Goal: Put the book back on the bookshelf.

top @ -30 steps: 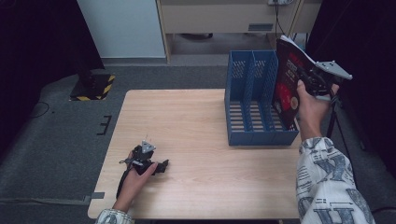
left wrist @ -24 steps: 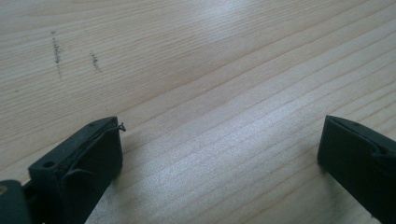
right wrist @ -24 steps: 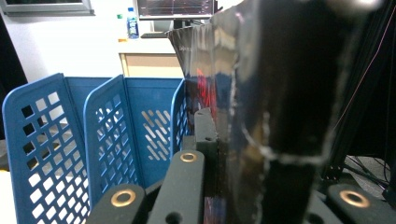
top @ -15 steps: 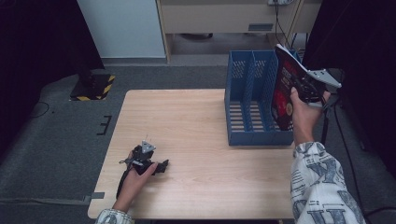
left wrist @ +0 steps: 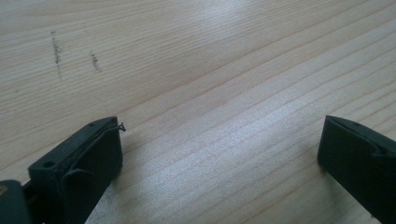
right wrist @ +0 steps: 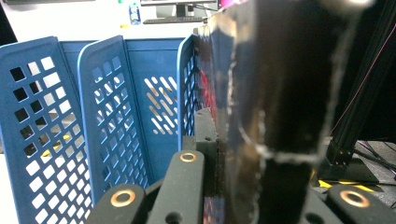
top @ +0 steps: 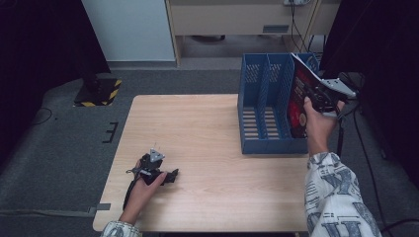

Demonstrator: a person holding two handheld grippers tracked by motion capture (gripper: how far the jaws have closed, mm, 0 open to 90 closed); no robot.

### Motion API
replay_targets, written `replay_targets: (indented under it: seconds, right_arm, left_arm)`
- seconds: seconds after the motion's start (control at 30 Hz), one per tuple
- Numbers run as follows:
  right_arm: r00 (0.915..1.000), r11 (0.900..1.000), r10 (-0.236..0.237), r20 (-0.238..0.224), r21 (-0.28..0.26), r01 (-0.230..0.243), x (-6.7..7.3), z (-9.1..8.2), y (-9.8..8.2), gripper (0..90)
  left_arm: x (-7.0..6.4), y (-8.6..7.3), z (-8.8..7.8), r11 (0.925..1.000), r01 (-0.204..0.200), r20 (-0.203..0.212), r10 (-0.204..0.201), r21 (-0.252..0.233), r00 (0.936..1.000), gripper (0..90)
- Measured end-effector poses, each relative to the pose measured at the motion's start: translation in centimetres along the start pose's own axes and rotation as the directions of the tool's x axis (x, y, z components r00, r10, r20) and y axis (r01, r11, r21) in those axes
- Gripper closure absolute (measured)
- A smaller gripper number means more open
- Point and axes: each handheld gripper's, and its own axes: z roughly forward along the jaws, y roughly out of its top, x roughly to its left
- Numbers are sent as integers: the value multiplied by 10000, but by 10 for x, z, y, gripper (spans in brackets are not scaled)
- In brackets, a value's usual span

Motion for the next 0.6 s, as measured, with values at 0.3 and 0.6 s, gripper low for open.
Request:
replay_targets:
  seconds: [0.3, 0.6]
  right_arm:
    - [9999, 9999, -72, -138, 148, 74, 2, -1, -1, 867]
    - [9991, 9990, -277, -328, 332, 288, 2, -2, -2, 864]
  left_arm:
    - [0, 0, 0, 10000, -3, 11, 3, 0, 10000, 0]
    - [0, 0, 0, 10000, -8, 17, 8, -2, 10000, 0]
